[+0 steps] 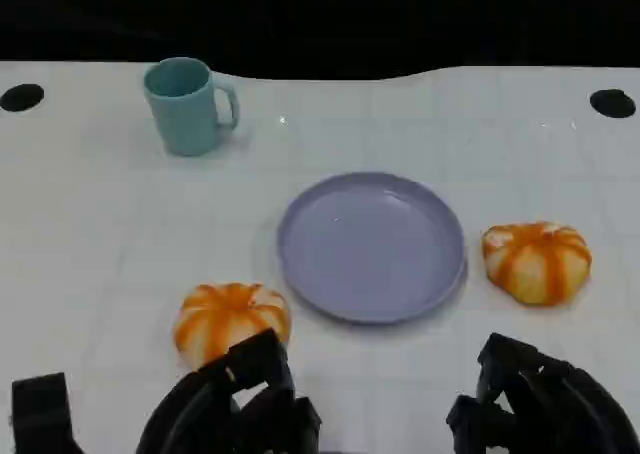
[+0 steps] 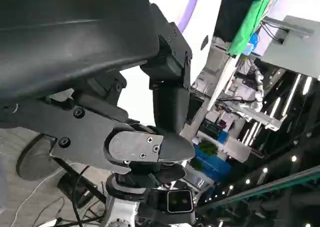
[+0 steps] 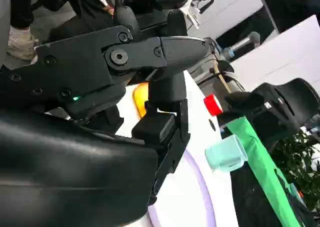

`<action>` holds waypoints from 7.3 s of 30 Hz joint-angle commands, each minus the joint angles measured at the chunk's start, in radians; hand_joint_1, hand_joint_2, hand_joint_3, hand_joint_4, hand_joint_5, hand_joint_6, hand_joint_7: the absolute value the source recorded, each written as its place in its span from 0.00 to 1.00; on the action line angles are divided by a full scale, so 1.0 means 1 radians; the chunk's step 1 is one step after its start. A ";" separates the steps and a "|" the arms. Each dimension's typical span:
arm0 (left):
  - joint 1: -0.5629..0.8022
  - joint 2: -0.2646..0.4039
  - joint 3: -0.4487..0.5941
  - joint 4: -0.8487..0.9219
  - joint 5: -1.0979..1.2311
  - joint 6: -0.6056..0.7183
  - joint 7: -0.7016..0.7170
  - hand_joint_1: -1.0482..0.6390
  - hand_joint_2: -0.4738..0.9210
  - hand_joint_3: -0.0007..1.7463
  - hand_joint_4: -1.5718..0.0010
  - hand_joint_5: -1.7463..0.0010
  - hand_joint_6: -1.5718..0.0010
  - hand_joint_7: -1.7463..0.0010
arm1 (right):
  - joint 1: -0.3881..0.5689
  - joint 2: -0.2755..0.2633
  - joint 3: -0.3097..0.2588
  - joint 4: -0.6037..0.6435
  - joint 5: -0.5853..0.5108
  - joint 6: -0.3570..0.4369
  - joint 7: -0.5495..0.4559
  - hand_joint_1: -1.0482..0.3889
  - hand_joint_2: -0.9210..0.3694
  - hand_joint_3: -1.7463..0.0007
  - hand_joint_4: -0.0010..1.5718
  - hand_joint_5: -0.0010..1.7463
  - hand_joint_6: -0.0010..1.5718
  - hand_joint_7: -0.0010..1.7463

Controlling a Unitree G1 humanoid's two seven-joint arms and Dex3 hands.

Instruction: Grasp the bread from the table and place it into the plate.

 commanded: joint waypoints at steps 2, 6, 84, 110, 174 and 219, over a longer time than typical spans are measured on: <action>-0.002 0.011 0.008 0.002 0.004 -0.006 -0.003 0.25 1.00 0.15 0.45 0.00 0.64 0.00 | -0.002 -0.009 -0.004 -0.004 0.007 0.000 0.001 0.22 0.00 0.87 0.57 0.92 0.49 0.82; -0.005 0.011 0.010 0.008 0.003 -0.009 -0.006 0.25 1.00 0.16 0.45 0.00 0.64 0.00 | -0.003 -0.008 -0.004 -0.006 0.006 0.002 -0.004 0.22 0.00 0.87 0.57 0.92 0.49 0.82; -0.110 0.254 -0.256 -0.455 1.813 -0.014 0.422 0.20 0.97 0.00 0.69 0.79 0.73 0.99 | -0.061 -0.001 0.001 0.071 0.000 -0.029 0.019 0.22 0.00 0.86 0.57 0.93 0.50 0.80; -0.222 0.187 -0.323 -0.266 1.891 0.089 0.331 0.18 0.97 0.00 0.69 0.87 0.78 1.00 | -0.048 -0.004 0.009 0.034 -0.009 -0.018 -0.005 0.22 0.00 0.86 0.57 0.94 0.50 0.81; -0.546 0.217 -0.521 0.683 1.604 -0.041 1.022 0.47 0.95 0.00 0.53 0.41 0.46 0.98 | -0.044 -0.006 0.008 0.024 0.000 -0.014 0.004 0.22 0.00 0.86 0.57 0.92 0.50 0.81; -0.397 0.321 -0.397 0.452 1.417 -0.142 1.272 0.53 0.90 0.27 0.46 0.00 0.57 0.03 | -0.031 -0.013 0.001 0.001 -0.002 0.001 -0.007 0.21 0.00 0.87 0.57 0.92 0.50 0.81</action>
